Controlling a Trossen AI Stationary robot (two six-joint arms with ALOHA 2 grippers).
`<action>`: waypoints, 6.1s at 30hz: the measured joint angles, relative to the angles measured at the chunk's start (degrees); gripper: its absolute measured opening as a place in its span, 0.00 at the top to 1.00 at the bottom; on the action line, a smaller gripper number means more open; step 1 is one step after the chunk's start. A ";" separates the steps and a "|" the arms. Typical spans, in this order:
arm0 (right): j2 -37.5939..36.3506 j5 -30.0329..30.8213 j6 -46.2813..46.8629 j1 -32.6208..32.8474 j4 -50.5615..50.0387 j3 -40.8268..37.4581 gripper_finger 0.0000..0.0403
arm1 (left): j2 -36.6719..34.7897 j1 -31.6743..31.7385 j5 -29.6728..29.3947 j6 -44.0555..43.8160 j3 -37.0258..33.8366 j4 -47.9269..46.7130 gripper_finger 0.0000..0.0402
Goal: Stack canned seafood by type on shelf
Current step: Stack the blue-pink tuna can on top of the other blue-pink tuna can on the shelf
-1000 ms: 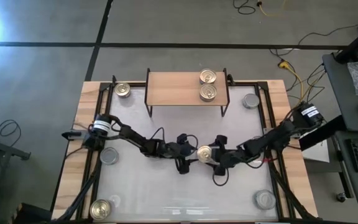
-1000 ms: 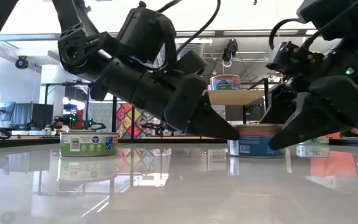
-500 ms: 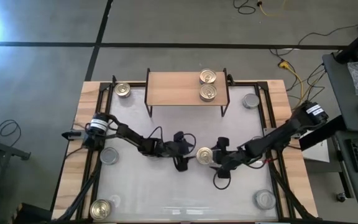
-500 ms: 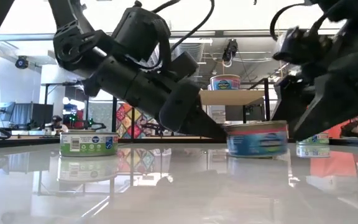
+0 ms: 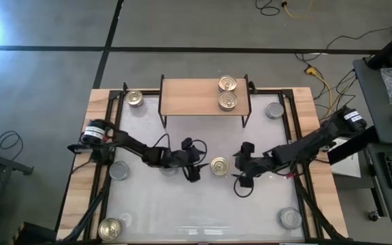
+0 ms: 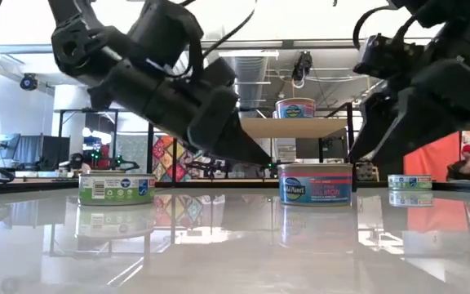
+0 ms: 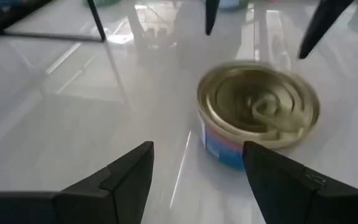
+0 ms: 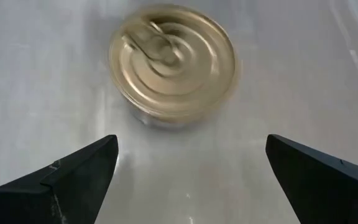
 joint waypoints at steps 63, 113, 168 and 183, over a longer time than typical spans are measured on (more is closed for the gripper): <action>8.82 -4.96 -5.64 -3.65 15.62 -0.71 0.01 | 0.77 0.98 4.15 -1.69 8.87 -19.50 0.42; -6.53 -49.15 -46.22 -55.57 -21.31 31.12 0.08 | -35.91 6.39 17.55 3.82 -3.83 -17.96 0.42; 10.46 -69.17 -63.45 -72.07 -29.75 39.82 0.08 | 21.49 42.11 61.01 32.59 80.89 -62.14 0.42; 9.00 -64.47 -62.71 -71.93 -30.59 40.49 0.01 | 22.95 41.54 56.14 36.74 84.50 -71.04 0.42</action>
